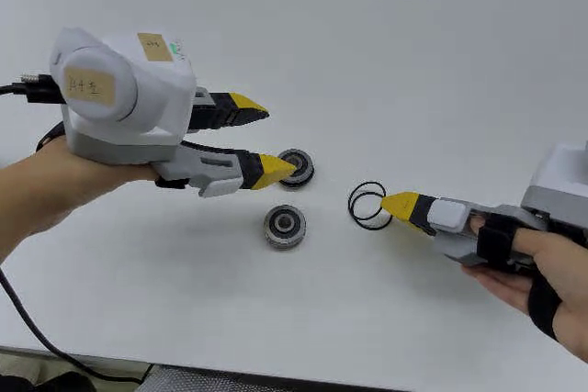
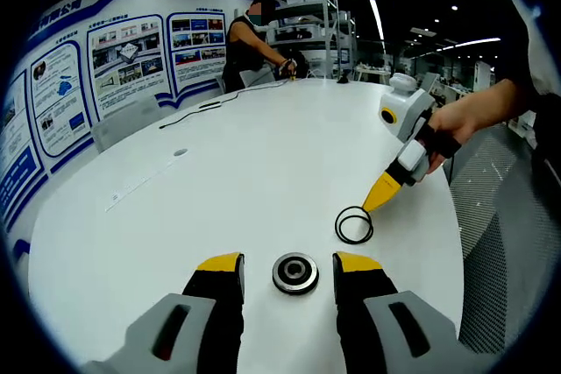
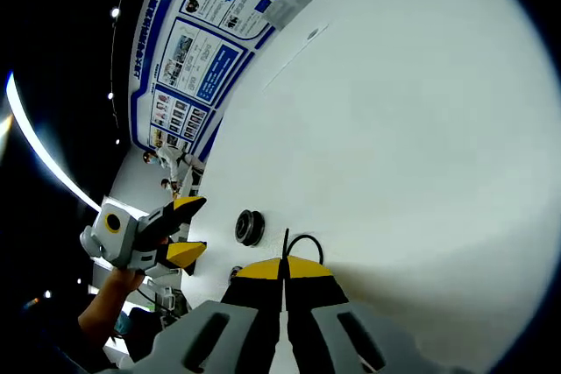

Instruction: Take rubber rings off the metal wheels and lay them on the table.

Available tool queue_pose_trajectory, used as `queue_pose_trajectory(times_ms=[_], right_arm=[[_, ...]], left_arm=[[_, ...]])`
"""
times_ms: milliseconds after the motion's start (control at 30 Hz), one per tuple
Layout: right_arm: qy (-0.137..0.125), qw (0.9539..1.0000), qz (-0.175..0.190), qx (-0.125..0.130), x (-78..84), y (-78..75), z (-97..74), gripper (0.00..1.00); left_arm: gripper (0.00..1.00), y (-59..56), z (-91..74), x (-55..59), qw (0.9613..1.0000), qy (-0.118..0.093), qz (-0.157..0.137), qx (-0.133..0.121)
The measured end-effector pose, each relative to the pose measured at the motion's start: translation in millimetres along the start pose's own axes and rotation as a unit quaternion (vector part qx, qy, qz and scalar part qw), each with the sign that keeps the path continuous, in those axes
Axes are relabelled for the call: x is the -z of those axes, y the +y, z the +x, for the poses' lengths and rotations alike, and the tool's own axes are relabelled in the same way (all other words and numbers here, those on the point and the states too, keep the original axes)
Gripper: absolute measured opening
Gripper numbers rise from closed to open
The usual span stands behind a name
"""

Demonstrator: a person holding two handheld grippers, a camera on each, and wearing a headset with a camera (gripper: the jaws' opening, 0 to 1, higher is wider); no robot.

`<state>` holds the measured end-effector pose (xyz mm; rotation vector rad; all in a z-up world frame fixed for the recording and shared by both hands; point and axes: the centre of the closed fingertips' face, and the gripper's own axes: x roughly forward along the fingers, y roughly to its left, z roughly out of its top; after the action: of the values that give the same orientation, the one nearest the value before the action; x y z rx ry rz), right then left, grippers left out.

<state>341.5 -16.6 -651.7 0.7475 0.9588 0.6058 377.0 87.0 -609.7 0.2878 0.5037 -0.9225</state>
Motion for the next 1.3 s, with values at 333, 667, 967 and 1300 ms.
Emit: queue_pose_trajectory(times_ms=[333,667,967,1300], right_arm=[[0.017,0.9942,-0.096,0.046,1.5,-15.6,-4.1,0.02],[0.021,0.9878,-0.142,0.059,-2.0,-17.0,-9.9,0.08],[-0.026,0.9880,-0.152,-0.014,-16.9,10.8,-8.3,0.16],[-0.023,0.9869,-0.158,-0.026,-16.4,18.8,-2.2,0.16]], left_arm=[[0.40,2.5,12.3,5.9,0.9999,0.004,-0.016,-0.005],[0.39,-3.3,18.9,0.8,0.9995,-0.009,-0.030,0.004],[0.35,-4.2,21.0,11.1,0.9997,0.004,-0.022,0.006],[0.26,-2.9,27.1,15.1,0.9999,0.011,-0.007,0.003]])
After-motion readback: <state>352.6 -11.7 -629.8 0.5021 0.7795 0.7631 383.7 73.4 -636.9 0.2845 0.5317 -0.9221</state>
